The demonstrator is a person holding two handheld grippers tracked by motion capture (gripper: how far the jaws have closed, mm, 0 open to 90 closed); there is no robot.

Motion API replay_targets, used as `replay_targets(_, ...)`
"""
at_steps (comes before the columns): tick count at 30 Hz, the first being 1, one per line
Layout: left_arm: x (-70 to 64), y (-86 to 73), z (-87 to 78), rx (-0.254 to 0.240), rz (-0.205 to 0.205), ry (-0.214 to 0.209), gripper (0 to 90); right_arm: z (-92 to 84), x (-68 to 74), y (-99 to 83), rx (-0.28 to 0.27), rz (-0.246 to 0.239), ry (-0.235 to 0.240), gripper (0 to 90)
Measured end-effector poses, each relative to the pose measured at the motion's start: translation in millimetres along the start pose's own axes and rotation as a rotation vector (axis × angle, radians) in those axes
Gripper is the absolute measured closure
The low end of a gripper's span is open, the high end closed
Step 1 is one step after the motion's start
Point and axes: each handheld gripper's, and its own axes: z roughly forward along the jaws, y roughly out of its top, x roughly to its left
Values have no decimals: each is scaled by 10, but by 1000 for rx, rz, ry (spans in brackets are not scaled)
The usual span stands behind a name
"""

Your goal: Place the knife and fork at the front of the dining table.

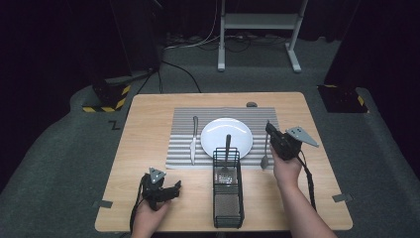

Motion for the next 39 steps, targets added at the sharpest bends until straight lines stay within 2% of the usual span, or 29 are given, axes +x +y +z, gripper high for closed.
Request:
replay_targets(9,-5,-7,-8,1,5,-7,162,226,-99,-26,46,23,-18,876)
replay_targets(24,-21,-12,-11,1,10,0,172,626,-296,-197,136,114,-42,864)
replay_targets(30,-27,-15,-14,2,15,-2,173,701,-354,-288,163,138,-59,860)
replay_targets(39,-28,-18,-16,0,14,-7,176,789,-428,-359,205,204,-74,863)
